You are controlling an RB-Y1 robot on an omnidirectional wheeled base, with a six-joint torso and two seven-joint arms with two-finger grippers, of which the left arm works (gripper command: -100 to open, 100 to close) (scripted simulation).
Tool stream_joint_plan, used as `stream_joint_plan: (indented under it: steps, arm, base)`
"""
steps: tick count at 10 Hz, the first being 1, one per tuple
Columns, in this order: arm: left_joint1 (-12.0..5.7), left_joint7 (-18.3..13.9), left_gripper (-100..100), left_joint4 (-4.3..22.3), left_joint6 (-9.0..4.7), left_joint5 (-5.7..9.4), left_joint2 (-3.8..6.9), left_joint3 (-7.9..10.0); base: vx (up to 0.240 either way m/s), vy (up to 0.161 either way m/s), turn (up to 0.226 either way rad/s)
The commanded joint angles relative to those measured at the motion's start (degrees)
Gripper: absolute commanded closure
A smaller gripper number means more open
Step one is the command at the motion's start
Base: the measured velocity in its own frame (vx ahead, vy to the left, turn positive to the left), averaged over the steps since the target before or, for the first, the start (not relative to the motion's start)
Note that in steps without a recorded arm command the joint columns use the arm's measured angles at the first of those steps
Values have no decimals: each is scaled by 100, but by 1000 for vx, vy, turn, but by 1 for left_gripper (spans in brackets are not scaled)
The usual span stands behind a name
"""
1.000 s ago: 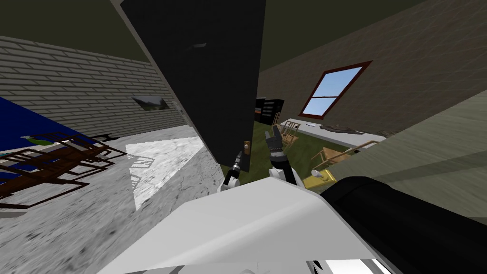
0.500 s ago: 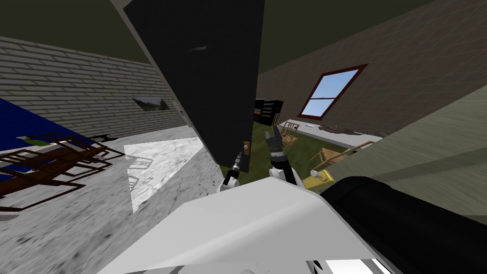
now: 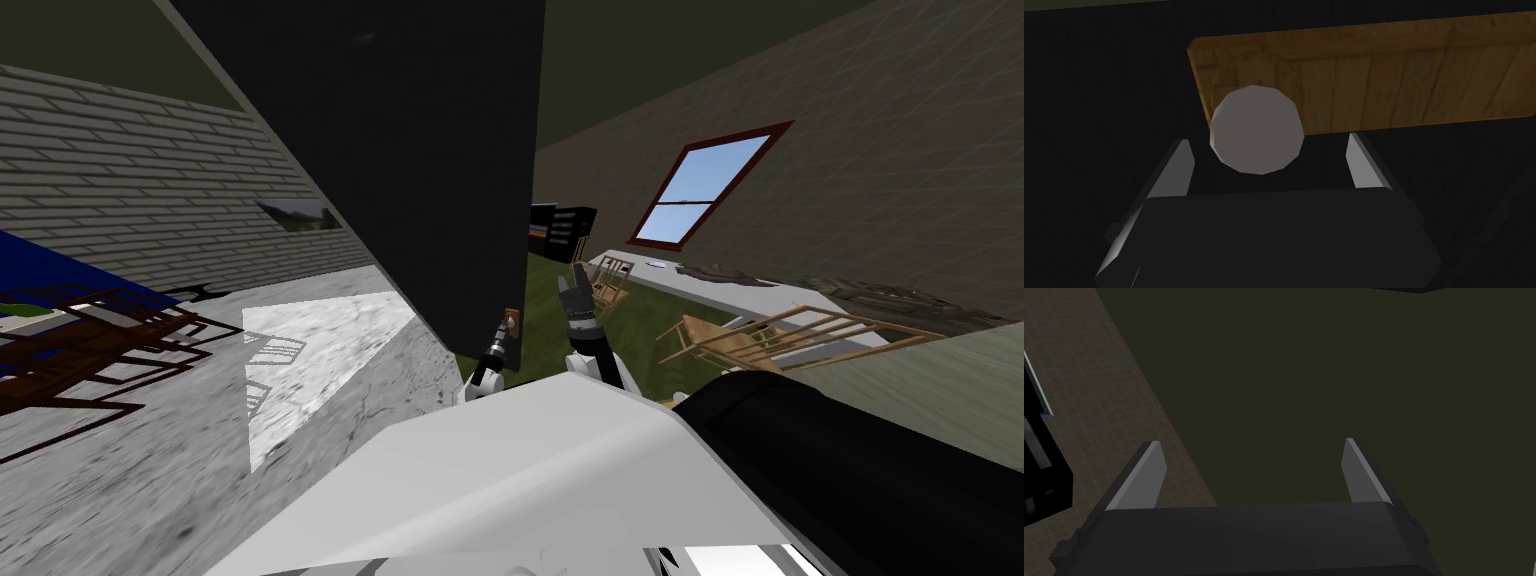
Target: Push the door open
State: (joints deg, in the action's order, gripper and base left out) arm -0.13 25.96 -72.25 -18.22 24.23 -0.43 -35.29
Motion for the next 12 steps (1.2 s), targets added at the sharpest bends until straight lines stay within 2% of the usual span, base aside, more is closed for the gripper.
stream_joint_plan:
  steps: [1, 2, 3, 8, 9, 12]
  arm:
    - [-25, 4, -100, 15, 14, -13, -175, 31]
    - [-19, 3, -100, 10, 10, -8, -110, 22]
    - [-19, 3, 100, 10, 10, -8, -110, 22]
    - [-19, 3, 100, 10, 10, -8, -110, 22]
    - [85, 72, 100, -64, 10, 23, 22, -79]
    - [302, 215, 100, -251, -12, 101, 186, -288]
  base:
    - [130, -109, -13]
    - [54, -49, 3]
    - [0, 0, 0]
    - [-12, 10, -3]
    - [82, -62, 187]
    - [179, -114, 249]
